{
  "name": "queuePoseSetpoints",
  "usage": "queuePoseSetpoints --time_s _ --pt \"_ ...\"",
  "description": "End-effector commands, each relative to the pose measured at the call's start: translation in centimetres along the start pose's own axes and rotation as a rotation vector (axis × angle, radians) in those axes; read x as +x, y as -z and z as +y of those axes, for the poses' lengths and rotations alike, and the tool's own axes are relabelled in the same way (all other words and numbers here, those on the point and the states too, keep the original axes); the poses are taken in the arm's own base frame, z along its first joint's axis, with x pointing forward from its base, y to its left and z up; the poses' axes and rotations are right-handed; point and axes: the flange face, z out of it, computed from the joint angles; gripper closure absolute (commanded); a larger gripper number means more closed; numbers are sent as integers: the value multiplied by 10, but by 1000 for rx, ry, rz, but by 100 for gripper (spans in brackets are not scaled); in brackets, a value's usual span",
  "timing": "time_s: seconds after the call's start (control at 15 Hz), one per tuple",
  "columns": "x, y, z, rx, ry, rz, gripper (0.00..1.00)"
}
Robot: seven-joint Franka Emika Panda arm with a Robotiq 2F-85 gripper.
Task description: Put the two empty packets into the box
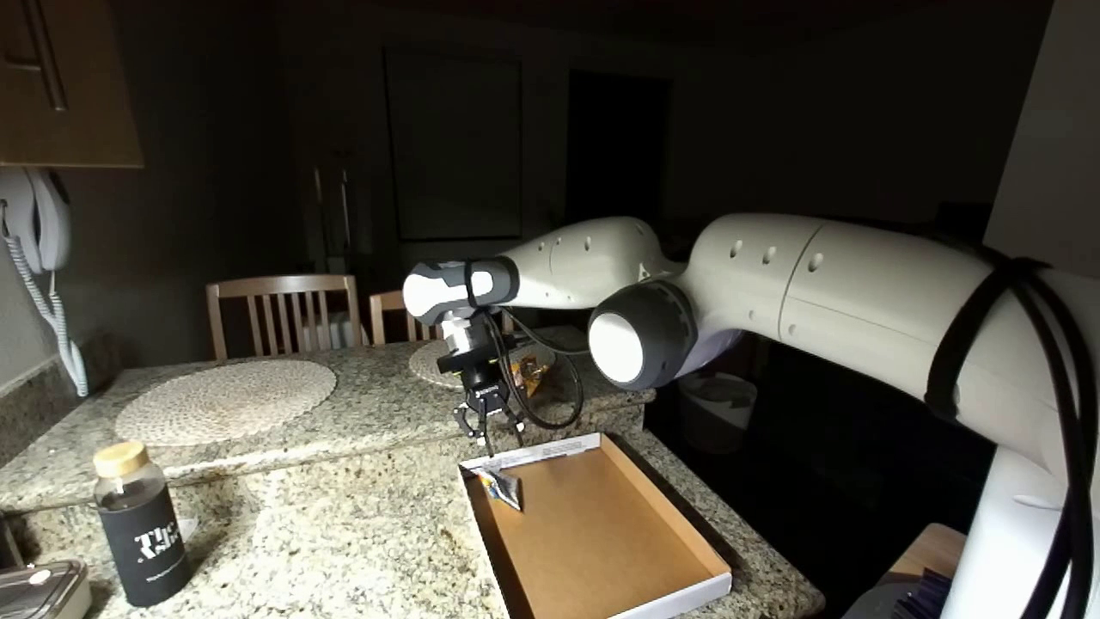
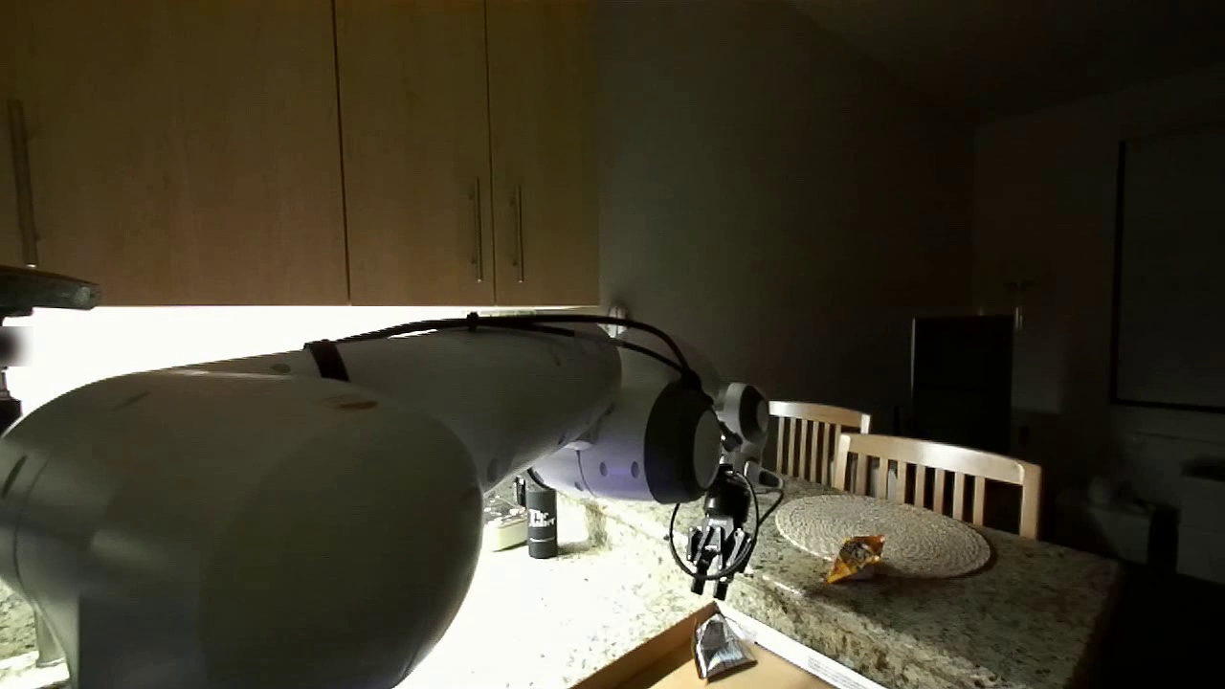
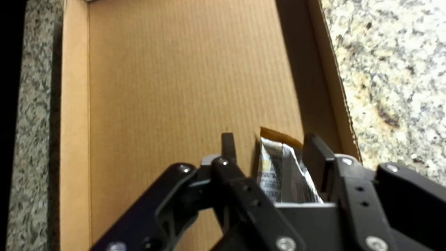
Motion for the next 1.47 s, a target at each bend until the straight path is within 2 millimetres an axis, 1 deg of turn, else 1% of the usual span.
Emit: queuePoseSetpoints --time_s 0.0,0.07,0.13,0.2,0.4,0.53,0.73,0.87,1.13,1.33,1.4 --pt "3 -8 13 86 -102 -131 15" --pt "5 -4 16 116 -135 -140 9" --pt "11 6 24 163 -159 -131 3" --pt "14 16 33 203 -178 -123 1" --pt "24 58 56 294 -259 -17 0" --pt "25 92 65 349 -294 96 0" --pt "18 139 68 404 -305 274 0" --pt "16 157 67 414 -337 383 0" --pt "35 156 72 390 -488 530 0" --pt "51 148 93 364 -615 547 0" --pt "54 145 100 367 -630 519 0"
